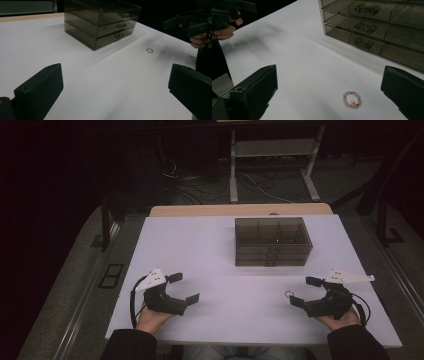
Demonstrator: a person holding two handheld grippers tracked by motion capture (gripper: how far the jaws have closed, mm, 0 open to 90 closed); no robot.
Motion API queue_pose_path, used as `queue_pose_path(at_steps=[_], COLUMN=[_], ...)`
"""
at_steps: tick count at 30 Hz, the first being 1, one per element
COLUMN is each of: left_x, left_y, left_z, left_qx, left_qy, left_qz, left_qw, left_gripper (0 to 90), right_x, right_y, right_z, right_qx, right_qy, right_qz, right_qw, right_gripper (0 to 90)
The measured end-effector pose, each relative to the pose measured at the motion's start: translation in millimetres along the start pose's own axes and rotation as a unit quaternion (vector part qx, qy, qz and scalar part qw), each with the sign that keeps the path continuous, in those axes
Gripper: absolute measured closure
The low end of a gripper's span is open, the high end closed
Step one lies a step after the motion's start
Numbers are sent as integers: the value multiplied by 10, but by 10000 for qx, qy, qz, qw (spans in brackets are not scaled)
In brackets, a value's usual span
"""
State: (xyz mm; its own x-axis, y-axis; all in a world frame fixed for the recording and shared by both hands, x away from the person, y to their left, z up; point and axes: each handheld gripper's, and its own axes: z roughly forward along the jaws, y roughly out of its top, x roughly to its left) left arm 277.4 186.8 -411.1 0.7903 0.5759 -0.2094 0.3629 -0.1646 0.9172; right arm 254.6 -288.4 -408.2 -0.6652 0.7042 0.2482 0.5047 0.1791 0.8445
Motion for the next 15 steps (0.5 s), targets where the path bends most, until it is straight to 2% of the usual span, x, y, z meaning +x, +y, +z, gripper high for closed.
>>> queue_pose_path(at_steps=[15], left_x=[17], left_y=[-10], left_z=[-9], left_qx=[-48], left_qy=[-3], left_qz=[-95], left_qw=[9999], left_gripper=[0], right_x=[7], right_y=[11], right_z=[32], right_qx=[84], right_qy=[46], right_qz=[-59], right_qw=[9999], right_gripper=[2])
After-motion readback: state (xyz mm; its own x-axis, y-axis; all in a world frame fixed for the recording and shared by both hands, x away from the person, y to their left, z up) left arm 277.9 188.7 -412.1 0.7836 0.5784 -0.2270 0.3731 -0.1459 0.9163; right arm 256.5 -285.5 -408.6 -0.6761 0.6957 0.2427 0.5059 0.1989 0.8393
